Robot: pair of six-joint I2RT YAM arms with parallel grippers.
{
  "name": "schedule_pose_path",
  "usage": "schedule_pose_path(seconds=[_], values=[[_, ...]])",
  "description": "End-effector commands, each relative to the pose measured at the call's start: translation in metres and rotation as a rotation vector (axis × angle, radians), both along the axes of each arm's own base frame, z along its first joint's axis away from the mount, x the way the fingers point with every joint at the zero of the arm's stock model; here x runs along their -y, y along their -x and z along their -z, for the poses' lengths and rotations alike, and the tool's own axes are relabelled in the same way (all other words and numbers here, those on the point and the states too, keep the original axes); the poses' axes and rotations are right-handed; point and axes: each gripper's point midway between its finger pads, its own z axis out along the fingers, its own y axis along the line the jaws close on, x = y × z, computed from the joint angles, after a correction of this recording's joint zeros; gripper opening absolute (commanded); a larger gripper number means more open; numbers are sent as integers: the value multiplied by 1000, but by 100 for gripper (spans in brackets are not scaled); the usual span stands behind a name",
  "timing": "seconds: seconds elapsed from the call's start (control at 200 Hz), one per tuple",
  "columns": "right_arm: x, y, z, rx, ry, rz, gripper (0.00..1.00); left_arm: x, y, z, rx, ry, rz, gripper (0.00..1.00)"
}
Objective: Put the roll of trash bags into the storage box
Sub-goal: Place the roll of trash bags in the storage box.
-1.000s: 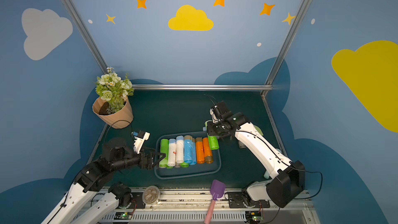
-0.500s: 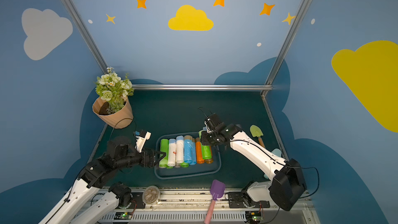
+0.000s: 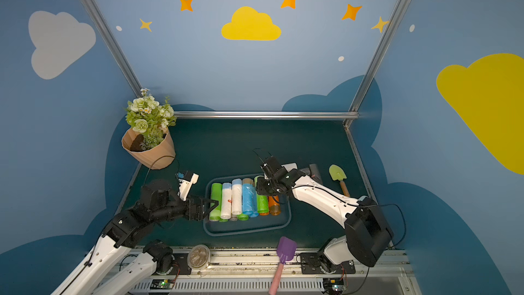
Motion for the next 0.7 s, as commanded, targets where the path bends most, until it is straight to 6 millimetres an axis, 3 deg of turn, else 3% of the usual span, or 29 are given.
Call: schedule_pose_path(seconds=[0.0,0.696], values=[[-7,-6,-1,30,-14,12,27,1,1,-5,11,11,9,100],[-8,-1,19,5,13,9,28,5,3,-7,9,28,31,100]])
